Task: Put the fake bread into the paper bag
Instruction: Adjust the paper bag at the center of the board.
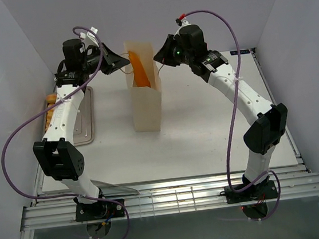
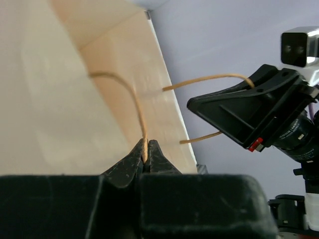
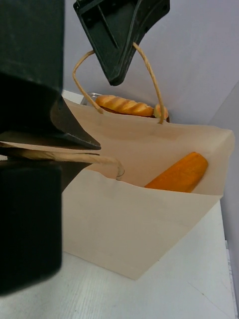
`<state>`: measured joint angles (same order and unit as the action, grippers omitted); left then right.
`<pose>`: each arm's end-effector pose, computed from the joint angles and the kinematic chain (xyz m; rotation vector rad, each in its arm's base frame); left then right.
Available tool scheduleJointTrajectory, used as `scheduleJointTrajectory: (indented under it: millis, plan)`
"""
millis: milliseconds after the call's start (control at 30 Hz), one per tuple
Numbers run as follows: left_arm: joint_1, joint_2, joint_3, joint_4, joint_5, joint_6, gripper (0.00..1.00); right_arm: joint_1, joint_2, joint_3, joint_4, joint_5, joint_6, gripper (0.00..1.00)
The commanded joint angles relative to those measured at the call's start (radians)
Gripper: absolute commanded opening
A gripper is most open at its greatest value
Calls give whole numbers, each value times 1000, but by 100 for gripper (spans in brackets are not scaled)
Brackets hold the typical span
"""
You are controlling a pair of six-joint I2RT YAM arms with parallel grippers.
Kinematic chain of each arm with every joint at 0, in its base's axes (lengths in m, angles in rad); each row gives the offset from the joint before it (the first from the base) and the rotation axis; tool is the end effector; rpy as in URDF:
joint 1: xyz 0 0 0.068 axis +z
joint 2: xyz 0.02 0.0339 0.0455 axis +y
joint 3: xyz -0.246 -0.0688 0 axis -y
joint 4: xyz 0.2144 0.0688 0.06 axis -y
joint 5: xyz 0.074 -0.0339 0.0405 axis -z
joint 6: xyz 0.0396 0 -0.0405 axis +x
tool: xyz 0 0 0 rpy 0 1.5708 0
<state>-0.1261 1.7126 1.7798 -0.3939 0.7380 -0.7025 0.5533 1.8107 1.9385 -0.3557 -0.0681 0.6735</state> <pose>0.3563 -0.0720 0.3981 -0.0356 2.0087 -1.2441 0.3338 0.2094 0.4136 0.0627 1.8977 0.9211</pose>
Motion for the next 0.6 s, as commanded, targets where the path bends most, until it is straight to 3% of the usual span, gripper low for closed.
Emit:
scheduleJointTrajectory:
  millis: [0,67,133,167,267,367,400,433,533,567]
  plan:
    - [2,-67,-57,-11,15,21,12,0,-40,-9,75,-41,-25,15]
    - [3,-91,-82,-11,6,41,22,2,-33,2,66,-58,-49,24]
    - [2,-113,-89,-11,-3,54,39,2,-30,10,63,-79,-67,32]
    - [3,-137,-92,-11,-15,69,44,0,-30,10,61,-88,-89,42]
    - [2,-175,-86,-11,-38,83,59,2,-33,8,47,-113,-112,61]
    - [5,-209,-62,-29,-66,97,69,0,-40,-3,41,-133,-130,72]
    - [3,-211,-50,-55,-81,103,71,2,-43,-3,40,-139,-134,73]
    - [3,-212,-39,-69,-87,107,83,2,-45,-3,32,-139,-141,73]
    - [3,-220,-10,-121,-133,121,89,3,-51,-3,20,-141,-163,75]
    - [3,-225,-8,-132,-144,124,98,2,-51,2,18,-141,-170,76]
